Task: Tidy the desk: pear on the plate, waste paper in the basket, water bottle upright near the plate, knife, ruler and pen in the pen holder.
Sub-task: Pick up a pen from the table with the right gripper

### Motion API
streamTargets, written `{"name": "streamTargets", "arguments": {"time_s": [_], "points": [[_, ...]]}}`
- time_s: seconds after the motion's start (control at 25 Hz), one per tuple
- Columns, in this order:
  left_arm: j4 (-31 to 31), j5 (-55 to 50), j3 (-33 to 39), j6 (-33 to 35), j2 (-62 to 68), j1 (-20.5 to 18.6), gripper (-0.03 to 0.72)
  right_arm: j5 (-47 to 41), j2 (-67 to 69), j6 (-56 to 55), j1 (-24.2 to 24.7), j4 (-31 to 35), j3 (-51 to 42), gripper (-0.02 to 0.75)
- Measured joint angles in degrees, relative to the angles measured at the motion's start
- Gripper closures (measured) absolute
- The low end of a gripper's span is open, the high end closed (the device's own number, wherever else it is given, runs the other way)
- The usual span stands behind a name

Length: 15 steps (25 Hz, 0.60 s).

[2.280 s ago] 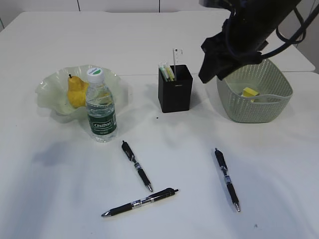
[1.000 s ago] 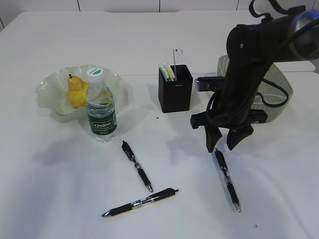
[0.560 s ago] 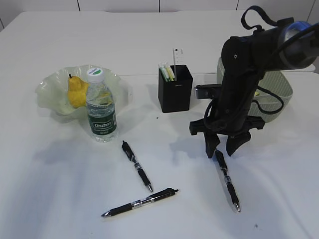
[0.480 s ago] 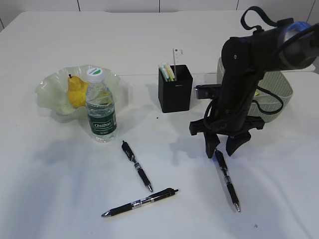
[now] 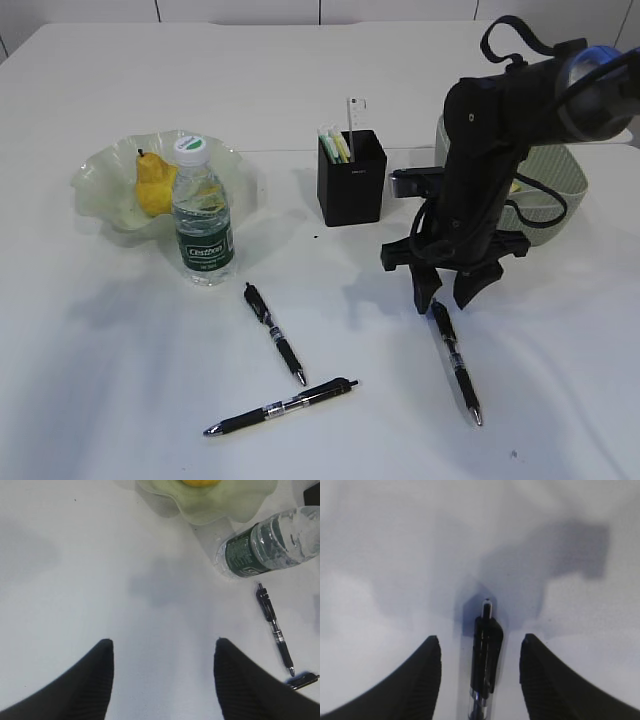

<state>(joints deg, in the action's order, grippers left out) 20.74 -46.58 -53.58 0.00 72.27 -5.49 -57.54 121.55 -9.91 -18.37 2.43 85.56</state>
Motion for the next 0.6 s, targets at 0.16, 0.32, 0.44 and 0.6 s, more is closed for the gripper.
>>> {"name": "streamTargets", "arguments": {"time_s": [0.16, 0.32, 0.44, 0.6], "points": [[0.0, 0.1, 0.0, 0.0, 0.0, 0.0, 0.241, 0.1, 0.0, -0.1, 0.0, -0.3, 0.0, 0.359], [0.0, 0.1, 0.0, 0.0, 0.0, 0.0, 0.241, 0.3, 0.0, -0.1, 0.0, -0.5, 0.0, 0.36], [0.0, 0.1, 0.0, 0.0, 0.0, 0.0, 0.241, 0.4, 0.0, -0.2, 0.0, -0.6, 0.0, 0.36], [0.0, 0.4, 0.0, 0.0, 0.0, 0.0, 0.241, 0.9, 0.1, -0.2, 0.0, -0.6, 0.0, 0.359]]}}
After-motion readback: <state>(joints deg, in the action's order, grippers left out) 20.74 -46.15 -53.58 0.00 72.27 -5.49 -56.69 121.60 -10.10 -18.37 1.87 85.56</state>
